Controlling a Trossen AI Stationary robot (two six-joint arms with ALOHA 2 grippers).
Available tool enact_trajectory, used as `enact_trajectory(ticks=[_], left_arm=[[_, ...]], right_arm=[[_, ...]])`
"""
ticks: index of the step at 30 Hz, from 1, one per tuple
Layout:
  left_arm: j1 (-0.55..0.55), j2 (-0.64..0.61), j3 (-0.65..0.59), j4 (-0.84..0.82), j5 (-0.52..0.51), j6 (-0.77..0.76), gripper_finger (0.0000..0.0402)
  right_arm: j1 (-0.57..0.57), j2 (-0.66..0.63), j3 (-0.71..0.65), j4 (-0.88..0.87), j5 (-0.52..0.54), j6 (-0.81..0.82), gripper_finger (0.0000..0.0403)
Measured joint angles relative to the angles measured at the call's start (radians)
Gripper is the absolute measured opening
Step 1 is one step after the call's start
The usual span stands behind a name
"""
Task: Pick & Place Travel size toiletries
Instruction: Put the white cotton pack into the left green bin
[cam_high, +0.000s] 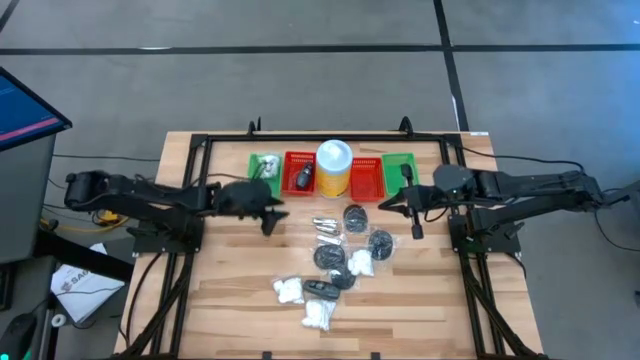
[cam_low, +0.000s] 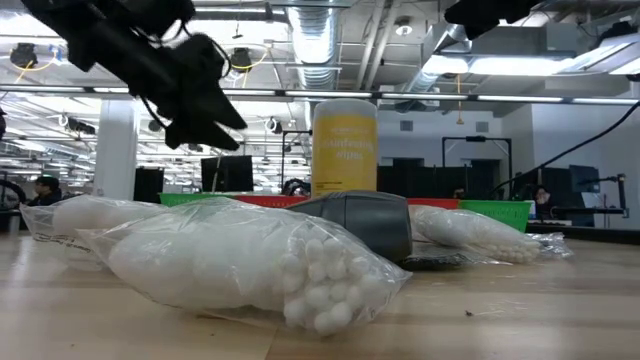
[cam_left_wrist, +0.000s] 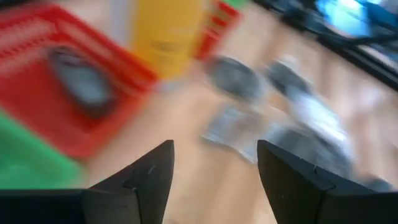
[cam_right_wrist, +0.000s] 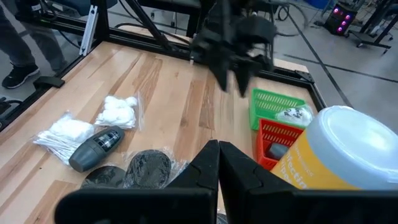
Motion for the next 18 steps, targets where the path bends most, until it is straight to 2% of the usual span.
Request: enact_trajectory(ticks=[6,10,15,18], left_arm=[[-0.205,0.007,0.000,0.001,-0.001,-0.091,0.0218],[-0.321,0.021,0.000,0.005,-0.051,-0.167,0.0218],[-0.420,0.054,-0.007,0.010,-0.103,-0.267,0.0218],[-0.463,0.079,-0.017,-0.002,-0.119,-0.322,0.0218]], right_arm=[[0.000,0.045,-0.001,-0.003,0.000,0.000,0.0000],[0.001,0.095,-0.001,-0.001,0.000,0.000,0.0000],[-0.002,0.147,-0.001,0.004,0.000,0.008,0.0000],[-0.002,0.161,-0.001,0.006,0.000,0.077,0.0000]])
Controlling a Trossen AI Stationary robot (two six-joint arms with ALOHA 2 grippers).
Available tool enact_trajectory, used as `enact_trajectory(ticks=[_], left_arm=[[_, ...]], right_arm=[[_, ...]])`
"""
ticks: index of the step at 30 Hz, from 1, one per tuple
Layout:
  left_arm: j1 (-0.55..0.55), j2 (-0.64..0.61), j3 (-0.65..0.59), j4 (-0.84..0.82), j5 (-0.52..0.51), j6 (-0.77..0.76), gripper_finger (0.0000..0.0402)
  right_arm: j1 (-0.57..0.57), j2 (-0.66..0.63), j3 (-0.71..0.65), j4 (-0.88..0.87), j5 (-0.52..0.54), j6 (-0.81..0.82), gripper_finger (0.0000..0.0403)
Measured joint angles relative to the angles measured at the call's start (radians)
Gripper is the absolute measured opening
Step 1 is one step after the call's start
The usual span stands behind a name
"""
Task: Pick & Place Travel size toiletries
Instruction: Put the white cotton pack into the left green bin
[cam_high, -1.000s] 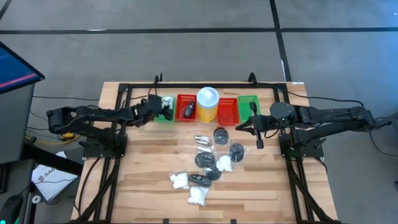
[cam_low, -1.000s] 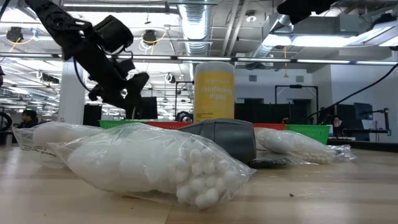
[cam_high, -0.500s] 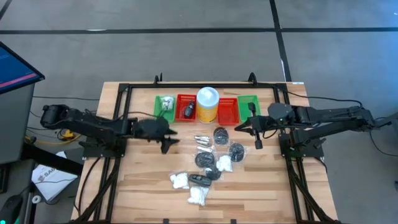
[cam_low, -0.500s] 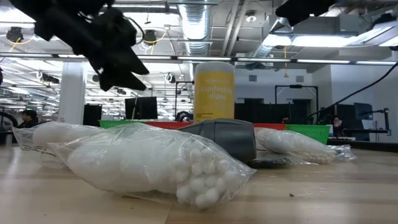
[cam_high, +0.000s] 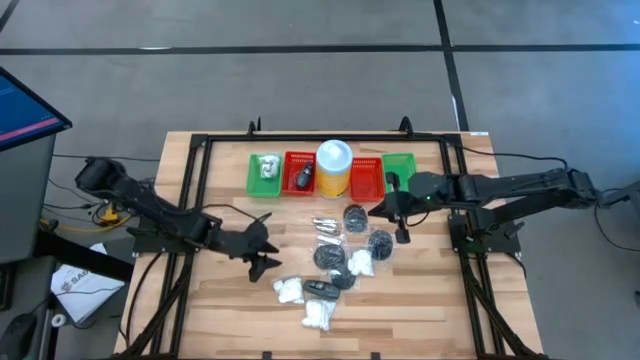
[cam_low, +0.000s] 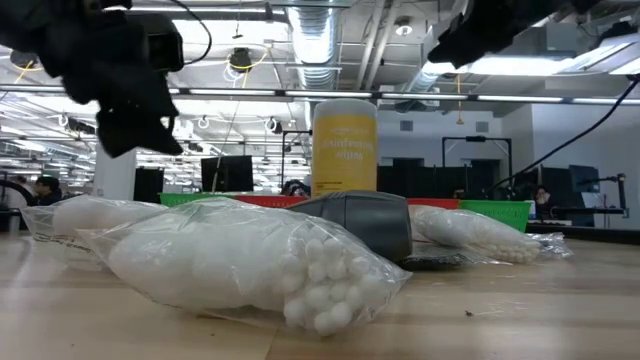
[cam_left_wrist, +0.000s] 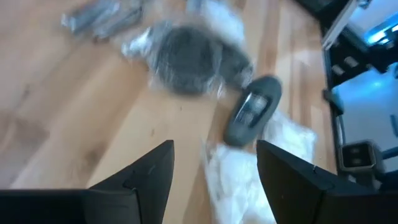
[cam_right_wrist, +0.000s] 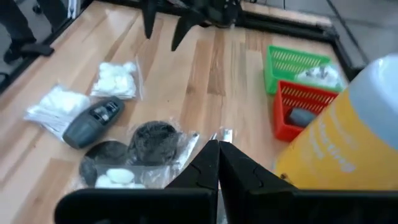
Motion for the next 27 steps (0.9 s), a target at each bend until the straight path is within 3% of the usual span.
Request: enact_trajectory(ticks=[18,27], left_arm=[[-0.123,0.203,0.001,0.131,-0.034,-0.205,0.0218],[-0.130,0.266,0.001,0.132,-0.040,-0.257,0.0218]], right_arm=[[-0.032,-0.156,0.001,-0.143,0.000,0.174,0.0000],[0.012,-0.137,0.000,-0.266,-0.003,0.186,0.0000]])
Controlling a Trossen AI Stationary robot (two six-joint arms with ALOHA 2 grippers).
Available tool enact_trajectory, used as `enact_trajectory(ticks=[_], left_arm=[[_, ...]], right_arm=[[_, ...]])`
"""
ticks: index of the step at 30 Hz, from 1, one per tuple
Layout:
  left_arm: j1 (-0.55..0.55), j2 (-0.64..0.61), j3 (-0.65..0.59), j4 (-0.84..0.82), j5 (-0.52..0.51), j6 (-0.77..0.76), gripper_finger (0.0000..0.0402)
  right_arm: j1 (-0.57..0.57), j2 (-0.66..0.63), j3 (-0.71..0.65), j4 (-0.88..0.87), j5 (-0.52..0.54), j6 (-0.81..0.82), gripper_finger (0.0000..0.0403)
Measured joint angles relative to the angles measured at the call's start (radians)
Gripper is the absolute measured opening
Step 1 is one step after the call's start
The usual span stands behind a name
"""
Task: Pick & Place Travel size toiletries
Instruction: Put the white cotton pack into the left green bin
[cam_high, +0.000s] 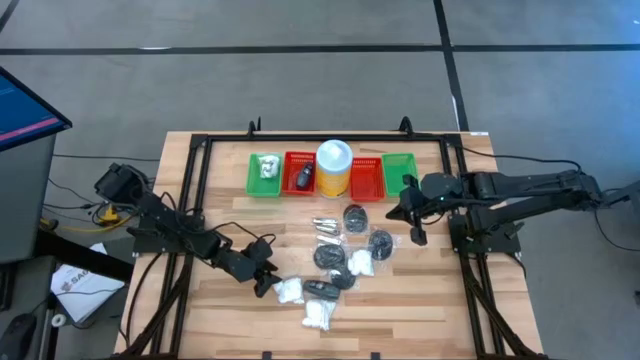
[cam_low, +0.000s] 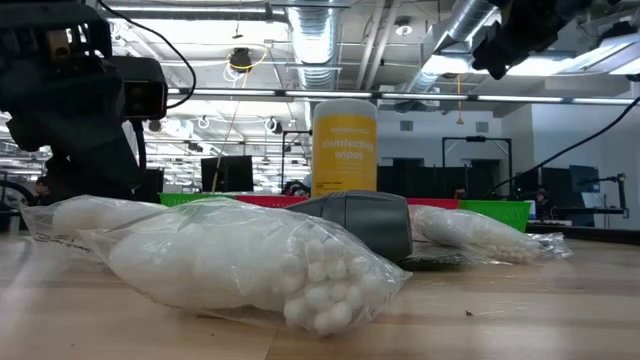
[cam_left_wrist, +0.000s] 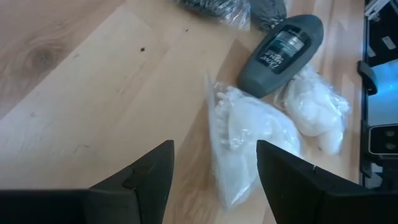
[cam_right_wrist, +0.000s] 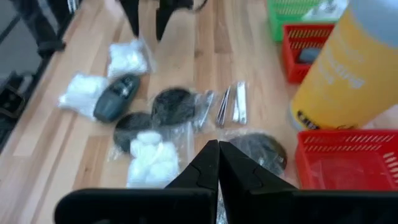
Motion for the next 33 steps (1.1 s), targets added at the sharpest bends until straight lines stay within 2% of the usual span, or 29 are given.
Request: enact_trajectory(ticks=[8,12,18,25,33], left_arm=[[-0.002,0.017,0.000,-0.003,0.012,-0.033,0.0218],[-0.007,0.032,0.001,-0.003,0.046,-0.051,0.0205],[-0.007,0.058,0.000,0.005,0.052,-0.052,0.0142],[-0.007,0.046,0.001,0.030,0.050,-0.049,0.0016],[-0.007,0.033,0.000,0.026,0.018,-0.046,0.0001]], right_arm=[[0.002,0.013,0.000,-0.020,0.001,-0.001,0.0000],[0.002,0.002,0.000,-0.011,0.003,-0.001,0.0000],[0.002,0.002,0.000,-0.004,0.003,-0.004,0.0000],[0.002,0.002,0.000,0.004,0.003,-0.023,0.0000],[0.002,0.002,0.000,0.023,0.003,-0.028,0.0000]])
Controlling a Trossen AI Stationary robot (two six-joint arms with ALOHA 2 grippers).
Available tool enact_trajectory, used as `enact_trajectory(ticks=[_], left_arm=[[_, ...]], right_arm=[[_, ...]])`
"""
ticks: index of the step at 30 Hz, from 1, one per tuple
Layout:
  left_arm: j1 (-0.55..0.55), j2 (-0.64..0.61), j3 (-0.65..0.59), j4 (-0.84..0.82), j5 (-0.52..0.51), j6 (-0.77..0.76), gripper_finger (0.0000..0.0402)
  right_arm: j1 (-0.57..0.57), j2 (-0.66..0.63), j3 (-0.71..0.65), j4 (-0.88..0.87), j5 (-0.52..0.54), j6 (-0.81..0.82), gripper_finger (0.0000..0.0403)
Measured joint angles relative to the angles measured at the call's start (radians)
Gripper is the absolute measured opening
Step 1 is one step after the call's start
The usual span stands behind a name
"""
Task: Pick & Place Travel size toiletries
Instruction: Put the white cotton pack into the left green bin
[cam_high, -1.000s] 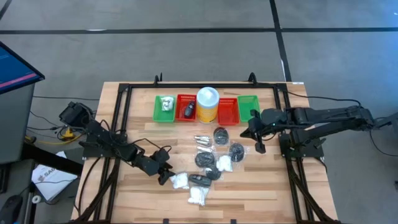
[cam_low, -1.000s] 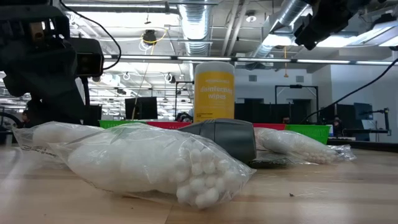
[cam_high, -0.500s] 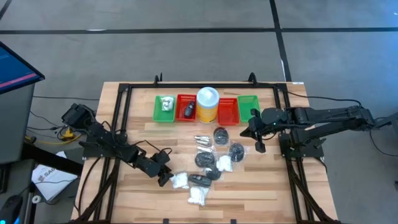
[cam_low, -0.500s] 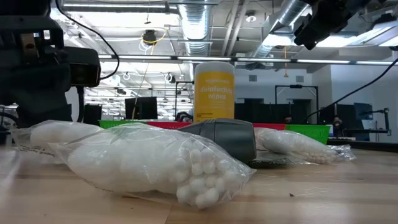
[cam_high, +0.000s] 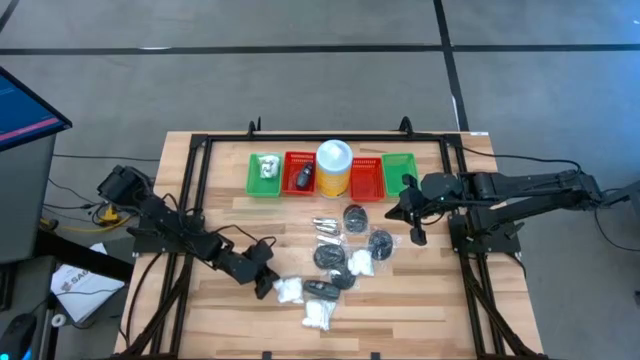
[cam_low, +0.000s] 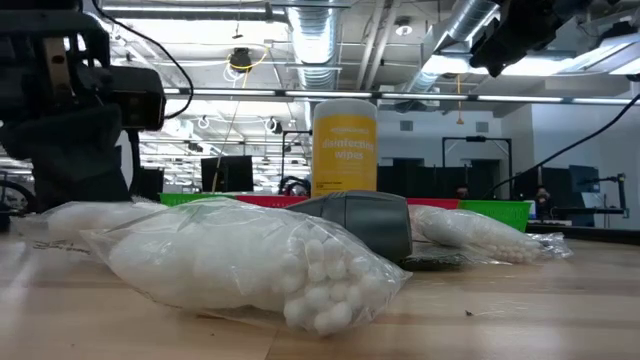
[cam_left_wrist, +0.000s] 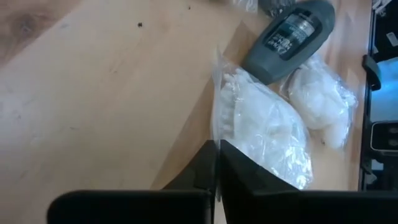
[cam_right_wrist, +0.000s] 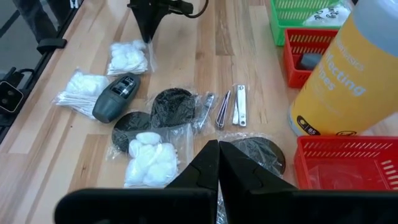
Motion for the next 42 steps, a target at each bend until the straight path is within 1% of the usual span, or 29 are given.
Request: enact_trajectory(ticks=[3,6,10,13,17,21,25,29,34,38,42], left_arm=[[0.002,-0.041,0.000,-0.005,-0.034,0.030,0.0001],[0.006,-0.123,0.000,-0.029,-0.091,0.091,0.0001],[0.033,-0.260,0.000,-0.156,-0.156,0.146,0.0001],[0.062,-0.366,0.000,-0.272,-0.200,0.181,0.0001],[0.117,-0.483,0.000,-0.378,-0.255,0.230,0.0000],[0.191,-0.563,0.000,-0.405,-0.280,0.310,0.0000],[0.280,-0.619,0.000,-0.429,-0.280,0.408,0.0000],[0.393,-0.659,0.000,-0.501,-0.272,0.465,0.0000],[0.538,-0.693,0.000,-0.511,-0.212,0.556,0.0000],[0.658,-0.695,0.000,-0.513,-0.128,0.633,0.0000],[0.772,-0.691,0.000,-0.512,-0.068,0.686,0.0000]], right_arm=[[0.000,0.000,0.000,0.000,0.000,0.000,0.0000],[0.000,0.000,0.000,0.000,0.000,0.000,0.0000],[0.000,0.000,0.000,0.000,0.000,-0.002,0.0000],[0.000,0.000,0.000,0.000,0.000,-0.002,0.0000],[0.000,0.000,0.000,0.000,0.000,-0.002,0.0000],[0.000,0.000,0.000,0.000,0.000,-0.002,0.0000],[0.000,0.000,0.000,0.000,0.000,-0.002,0.0000],[0.000,0.000,0.000,0.000,0.000,-0.002,0.0000],[0.000,0.001,0.000,0.000,0.000,-0.002,0.0000],[0.000,0.001,0.000,0.000,0.000,-0.002,0.0000],[0.000,0.000,0.000,0.000,0.000,-0.002,0.0000]])
